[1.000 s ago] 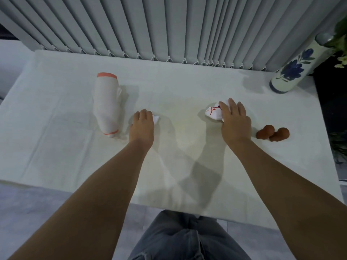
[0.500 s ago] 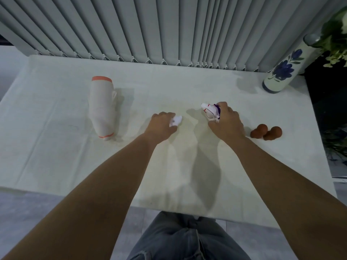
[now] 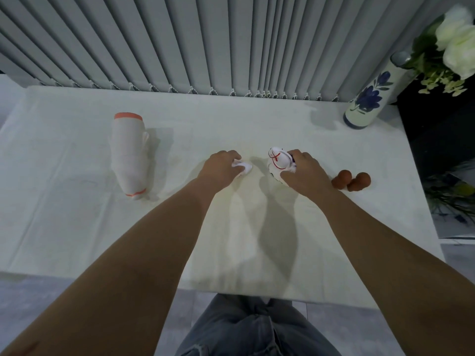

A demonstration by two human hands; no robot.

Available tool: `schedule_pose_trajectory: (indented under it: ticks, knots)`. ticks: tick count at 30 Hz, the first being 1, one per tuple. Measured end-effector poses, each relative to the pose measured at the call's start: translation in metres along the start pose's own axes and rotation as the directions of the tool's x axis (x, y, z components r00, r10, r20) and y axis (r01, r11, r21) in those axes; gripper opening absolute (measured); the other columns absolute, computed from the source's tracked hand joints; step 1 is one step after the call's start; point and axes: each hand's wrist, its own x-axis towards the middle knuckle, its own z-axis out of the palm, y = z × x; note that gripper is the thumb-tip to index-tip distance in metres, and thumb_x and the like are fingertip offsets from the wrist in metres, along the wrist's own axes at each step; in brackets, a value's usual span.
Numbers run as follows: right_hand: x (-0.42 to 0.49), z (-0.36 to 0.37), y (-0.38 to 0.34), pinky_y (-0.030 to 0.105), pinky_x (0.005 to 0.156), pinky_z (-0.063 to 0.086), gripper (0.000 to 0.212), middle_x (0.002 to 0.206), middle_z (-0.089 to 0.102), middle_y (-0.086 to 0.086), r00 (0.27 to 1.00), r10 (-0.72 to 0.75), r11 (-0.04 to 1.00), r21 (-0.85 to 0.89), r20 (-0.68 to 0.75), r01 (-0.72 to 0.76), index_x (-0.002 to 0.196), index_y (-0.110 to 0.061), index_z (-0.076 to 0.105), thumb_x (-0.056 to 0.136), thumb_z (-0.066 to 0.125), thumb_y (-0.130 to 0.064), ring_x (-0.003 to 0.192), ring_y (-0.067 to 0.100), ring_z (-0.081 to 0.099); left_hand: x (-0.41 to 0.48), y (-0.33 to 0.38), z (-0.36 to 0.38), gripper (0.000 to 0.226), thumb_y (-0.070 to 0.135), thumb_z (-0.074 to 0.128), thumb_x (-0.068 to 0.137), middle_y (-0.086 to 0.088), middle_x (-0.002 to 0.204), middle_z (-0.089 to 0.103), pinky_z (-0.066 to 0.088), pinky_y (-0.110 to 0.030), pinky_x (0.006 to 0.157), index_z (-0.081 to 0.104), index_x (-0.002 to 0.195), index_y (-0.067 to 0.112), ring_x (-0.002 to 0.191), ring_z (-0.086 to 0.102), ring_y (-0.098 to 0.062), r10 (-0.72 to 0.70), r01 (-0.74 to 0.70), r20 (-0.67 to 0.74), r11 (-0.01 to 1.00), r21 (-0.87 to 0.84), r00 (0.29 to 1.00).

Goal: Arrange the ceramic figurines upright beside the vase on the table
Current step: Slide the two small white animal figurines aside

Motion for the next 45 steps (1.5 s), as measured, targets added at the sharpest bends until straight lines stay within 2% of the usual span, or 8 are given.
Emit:
schedule_pose_trajectory:
  ticks: [5, 10, 19, 27, 32, 36, 41, 45]
  knots:
    - [-0.001, 0.005, -0.008, 0.041, 0.085, 0.041, 0.046, 0.113, 0.058, 0.008, 0.999, -0.033, 0.974, -0.225, -0.038, 0.023, 0.123, -0.017, 0.050, 0.079, 0.057, -0.023, 0.105, 0.033, 0.054, -0.005, -0.007, -0.001, 0.042, 0.031, 0.064, 0.089, -0.012, 0.124, 0.057, 0.042, -0.033, 0.091, 0.055, 0.128, 0.017, 0.117, 0.053, -0.029, 0.037, -0.037, -0.010, 0.998, 0.043, 0.999]
    - [-0.001, 0.010, -0.002, 0.038, 0.077, 0.039, 0.044, 0.107, 0.058, 0.009, 0.994, -0.083, 0.957, -0.283, -0.077, 0.058, 0.120, -0.014, 0.047, 0.078, 0.062, -0.021, 0.098, 0.033, 0.057, -0.008, -0.008, -0.002, 0.040, 0.024, 0.062, 0.089, -0.012, 0.123, 0.059, 0.043, -0.034, 0.087, 0.054, 0.127, 0.016, 0.114, 0.055, -0.031, 0.032, -0.030, -0.021, 0.996, 0.080, 0.999]
    - [0.000, -0.006, 0.005, 0.033, 0.072, 0.034, 0.043, 0.092, 0.059, 0.002, 0.988, -0.150, 0.935, -0.322, 0.027, 0.150, 0.113, -0.015, 0.047, 0.074, 0.065, -0.019, 0.076, 0.025, 0.055, -0.004, 0.006, 0.004, 0.031, 0.018, 0.058, 0.089, -0.011, 0.114, 0.066, 0.039, -0.029, 0.077, 0.058, 0.120, 0.015, 0.105, 0.060, -0.031, 0.058, -0.056, -0.019, 0.996, 0.067, 0.998]
    - [-0.004, -0.014, 0.023, 0.040, 0.100, 0.033, 0.033, 0.089, 0.060, -0.005, 0.988, -0.153, 0.936, -0.325, -0.021, 0.138, 0.099, -0.021, 0.044, 0.079, 0.063, -0.038, 0.082, 0.022, 0.057, 0.007, 0.029, 0.019, 0.031, 0.017, 0.058, 0.088, -0.011, 0.112, 0.066, 0.043, -0.032, 0.078, 0.058, 0.119, 0.014, 0.103, 0.061, -0.032, 0.153, -0.154, 0.020, 0.985, 0.080, 0.988]
    - [-0.009, -0.018, 0.024, 0.043, 0.103, 0.035, 0.042, 0.100, 0.060, 0.003, 0.983, -0.177, 0.882, -0.452, -0.053, 0.135, 0.109, -0.018, 0.051, 0.069, 0.065, -0.016, 0.097, 0.029, 0.057, 0.008, 0.032, 0.025, 0.036, 0.018, 0.058, 0.088, -0.010, 0.117, 0.064, 0.047, -0.036, 0.084, 0.054, 0.124, 0.016, 0.104, 0.061, -0.032, 0.186, -0.188, 0.021, 0.979, 0.081, 0.982]
    - [-0.011, -0.018, 0.018, 0.044, 0.110, 0.028, 0.044, 0.104, 0.060, 0.002, 0.989, -0.122, 0.862, -0.502, -0.077, 0.067, 0.111, -0.019, 0.050, 0.070, 0.065, -0.016, 0.105, 0.028, 0.055, 0.008, 0.027, 0.022, 0.047, 0.022, 0.062, 0.088, -0.010, 0.124, 0.061, 0.048, -0.039, 0.091, 0.047, 0.133, 0.020, 0.111, 0.059, -0.030, 0.197, -0.201, 0.050, 0.977, 0.077, 0.979]
    - [-0.012, -0.018, 0.012, 0.030, 0.076, 0.031, 0.040, 0.096, 0.060, 0.005, 0.988, -0.134, 0.904, -0.417, -0.076, 0.091, 0.108, -0.013, 0.049, 0.072, 0.066, -0.011, 0.091, 0.028, 0.057, 0.006, 0.024, 0.020, 0.033, 0.021, 0.060, 0.087, -0.010, 0.109, 0.064, 0.041, -0.032, 0.077, 0.056, 0.119, 0.019, 0.098, 0.061, -0.032, 0.223, -0.226, 0.045, 0.970, 0.091, 0.974]
    - [-0.013, -0.026, 0.009, 0.031, 0.068, 0.026, 0.036, 0.096, 0.061, 0.008, 0.993, -0.089, 0.918, -0.393, -0.072, 0.054, 0.110, -0.012, 0.048, 0.076, 0.058, -0.004, 0.082, 0.024, 0.050, 0.004, 0.026, 0.017, 0.032, 0.019, 0.060, 0.087, -0.010, 0.109, 0.065, 0.045, -0.035, 0.078, 0.056, 0.119, 0.018, 0.097, 0.061, -0.033, 0.239, -0.243, 0.048, 0.962, 0.125, 0.970]
